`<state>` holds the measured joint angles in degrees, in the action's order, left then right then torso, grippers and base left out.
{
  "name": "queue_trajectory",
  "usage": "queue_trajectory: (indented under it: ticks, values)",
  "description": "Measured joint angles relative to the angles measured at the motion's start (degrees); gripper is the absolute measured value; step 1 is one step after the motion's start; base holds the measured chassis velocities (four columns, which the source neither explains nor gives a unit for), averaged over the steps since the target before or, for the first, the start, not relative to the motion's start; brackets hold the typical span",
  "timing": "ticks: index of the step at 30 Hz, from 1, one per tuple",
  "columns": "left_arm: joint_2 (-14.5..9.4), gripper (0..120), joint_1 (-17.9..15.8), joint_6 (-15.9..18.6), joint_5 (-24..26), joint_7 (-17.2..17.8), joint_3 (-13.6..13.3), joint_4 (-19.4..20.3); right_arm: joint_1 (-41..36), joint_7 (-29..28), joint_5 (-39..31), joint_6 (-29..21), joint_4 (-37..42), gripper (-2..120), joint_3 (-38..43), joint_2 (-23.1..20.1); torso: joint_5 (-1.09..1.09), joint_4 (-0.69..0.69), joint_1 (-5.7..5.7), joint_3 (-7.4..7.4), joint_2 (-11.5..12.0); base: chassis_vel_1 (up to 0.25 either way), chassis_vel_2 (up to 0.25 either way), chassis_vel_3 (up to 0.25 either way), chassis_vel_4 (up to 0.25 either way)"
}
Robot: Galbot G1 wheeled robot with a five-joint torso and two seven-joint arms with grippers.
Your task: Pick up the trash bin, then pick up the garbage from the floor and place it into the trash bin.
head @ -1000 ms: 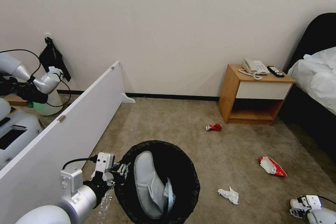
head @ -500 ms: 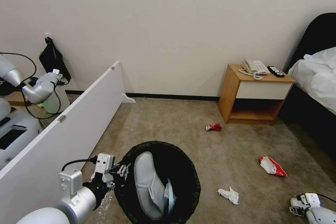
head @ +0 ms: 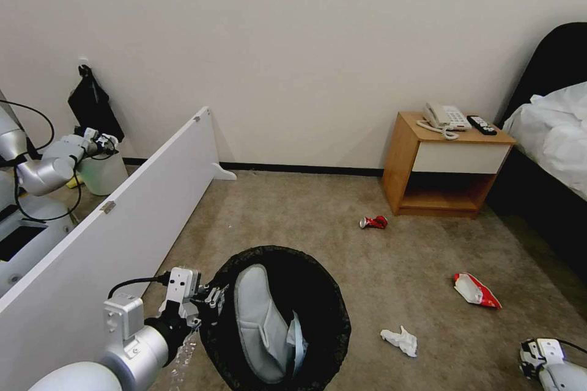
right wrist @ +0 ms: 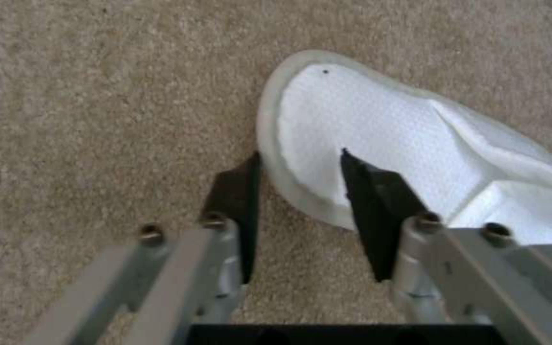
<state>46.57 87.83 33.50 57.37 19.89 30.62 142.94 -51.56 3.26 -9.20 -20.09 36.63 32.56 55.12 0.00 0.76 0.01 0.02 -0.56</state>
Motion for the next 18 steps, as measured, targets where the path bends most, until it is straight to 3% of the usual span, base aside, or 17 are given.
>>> queue_trajectory:
  ticks: [3, 6, 18]
  values:
    - [0.0, 4, 0.0, 0.0, 0.0, 0.0, 0.0, 0.0, 0.0, 0.0, 0.0, 0.0, 0.0, 20, 0.0, 0.0, 0.0, 0.0, 0.0, 0.0, 0.0, 0.0, 0.0, 0.0, 0.0]
    - [-0.1, 4, -0.1, 0.0, 0.1, -0.1, 0.0, -0.1, 0.0, 0.0, 0.1, 0.0, -0.1, 2, 0.0, 0.0, 0.0, 0.0, 0.0, 0.0, 0.0, 0.0, 0.0, 0.0, 0.0]
    - [-0.1, 4, -0.2, 0.0, 0.1, -0.1, -0.1, -0.2, 0.2, 0.0, 0.1, -0.2, -0.3, 0, 0.2, -0.1, 0.0, 0.0, 0.0, 0.0, 0.0, 0.0, 0.0, 0.0, 0.0]
